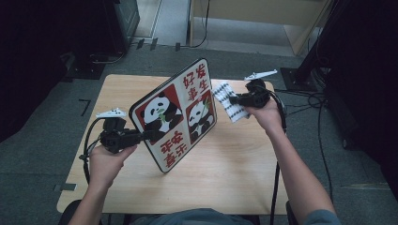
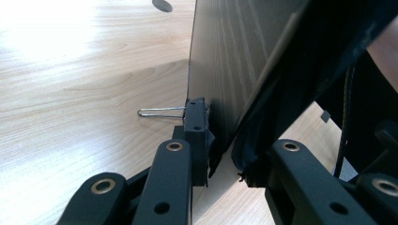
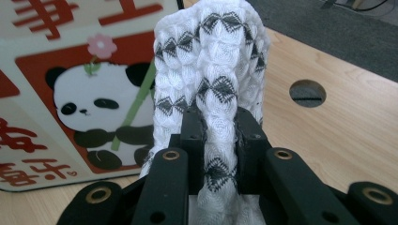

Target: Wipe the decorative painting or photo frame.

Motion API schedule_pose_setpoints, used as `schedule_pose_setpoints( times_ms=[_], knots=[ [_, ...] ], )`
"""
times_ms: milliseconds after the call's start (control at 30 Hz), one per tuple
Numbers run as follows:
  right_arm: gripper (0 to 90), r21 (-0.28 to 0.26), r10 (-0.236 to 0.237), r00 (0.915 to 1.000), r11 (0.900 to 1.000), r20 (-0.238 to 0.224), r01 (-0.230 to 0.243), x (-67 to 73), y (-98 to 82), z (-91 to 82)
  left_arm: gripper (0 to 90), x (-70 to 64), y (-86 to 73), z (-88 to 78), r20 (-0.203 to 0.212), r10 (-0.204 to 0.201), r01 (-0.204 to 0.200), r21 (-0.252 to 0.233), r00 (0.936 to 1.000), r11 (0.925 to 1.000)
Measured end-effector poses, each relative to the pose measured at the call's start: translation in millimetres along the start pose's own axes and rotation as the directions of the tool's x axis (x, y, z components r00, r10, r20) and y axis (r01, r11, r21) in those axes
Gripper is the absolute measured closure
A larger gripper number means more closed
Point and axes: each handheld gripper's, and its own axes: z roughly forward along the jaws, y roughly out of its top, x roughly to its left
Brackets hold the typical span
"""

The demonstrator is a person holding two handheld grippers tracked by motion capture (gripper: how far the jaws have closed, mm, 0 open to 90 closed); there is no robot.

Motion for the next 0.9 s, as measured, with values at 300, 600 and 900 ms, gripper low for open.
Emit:
schedule_pose_setpoints(
  times_ms=[300,600,900],
  knots=[
    [78.0,-0.016,-0.027,0.9996,0.999,0.009,0.027,5.0,32.3,-9.5,76.7,0.6,0.4,-0.1,0.002,0.002,-0.002,0.002,1.0000,1.0000],
    [77.9,-0.027,-0.039,0.9991,0.999,0.018,0.040,9.6,61.8,-16.5,76.9,0.9,0.8,0.0,0.002,0.007,-0.007,0.003,1.0000,1.0000],
    [77.9,-0.064,-0.053,0.9985,0.997,0.012,0.054,16.2,87.8,-27.2,77.1,0.6,1.0,-0.2,0.000,0.012,-0.012,0.007,0.9999,0.9999]
  ],
)
